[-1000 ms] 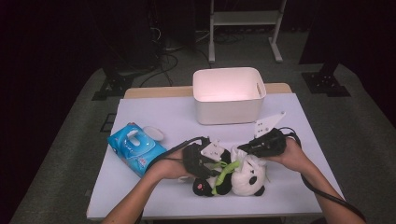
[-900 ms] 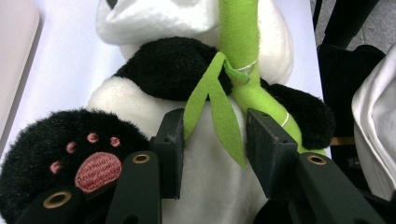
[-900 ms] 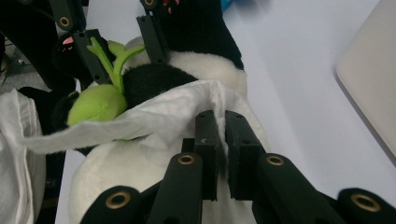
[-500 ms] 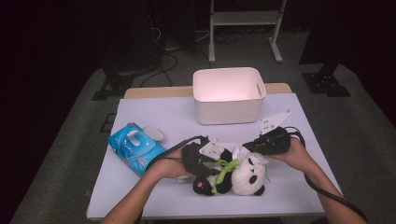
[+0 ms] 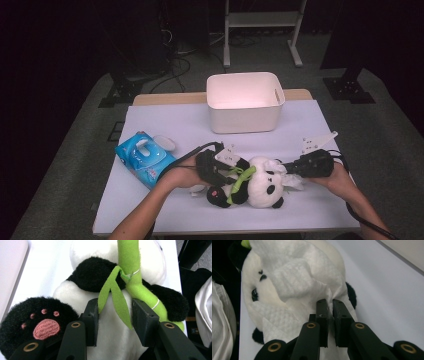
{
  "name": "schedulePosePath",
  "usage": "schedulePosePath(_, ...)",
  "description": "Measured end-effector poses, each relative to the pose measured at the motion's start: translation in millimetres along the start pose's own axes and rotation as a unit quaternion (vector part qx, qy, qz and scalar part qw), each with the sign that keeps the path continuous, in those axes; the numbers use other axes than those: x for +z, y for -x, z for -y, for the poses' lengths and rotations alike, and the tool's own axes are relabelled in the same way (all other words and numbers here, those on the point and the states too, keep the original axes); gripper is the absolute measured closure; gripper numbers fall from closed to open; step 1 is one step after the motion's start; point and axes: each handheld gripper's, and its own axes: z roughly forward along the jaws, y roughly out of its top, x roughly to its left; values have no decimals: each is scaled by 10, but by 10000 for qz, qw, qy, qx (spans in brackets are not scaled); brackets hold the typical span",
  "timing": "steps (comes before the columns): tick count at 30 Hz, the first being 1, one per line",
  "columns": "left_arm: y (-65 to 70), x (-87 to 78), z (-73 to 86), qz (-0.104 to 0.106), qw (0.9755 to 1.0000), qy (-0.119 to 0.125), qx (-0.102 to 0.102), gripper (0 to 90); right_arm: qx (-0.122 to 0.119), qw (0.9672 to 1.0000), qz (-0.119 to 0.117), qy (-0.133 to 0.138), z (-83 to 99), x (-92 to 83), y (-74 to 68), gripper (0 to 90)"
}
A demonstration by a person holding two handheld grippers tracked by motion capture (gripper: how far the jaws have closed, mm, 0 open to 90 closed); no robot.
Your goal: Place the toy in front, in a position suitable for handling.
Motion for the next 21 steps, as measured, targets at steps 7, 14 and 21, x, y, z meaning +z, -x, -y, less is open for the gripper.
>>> schedulePosePath(7,-86,30,-10,-33,9999,-14,-103,581,-192,9998,-75,62,-106,-9,-107,829)
schedulePosePath(14,-106,31,8,-34,9999,38,-165,581,-340,9994,-79,46,-181,-1,-158,830)
schedulePosePath(21,-120,34,10,-45,9998,62,-185,581,-224,9997,-60,101,0,-59,-213,829)
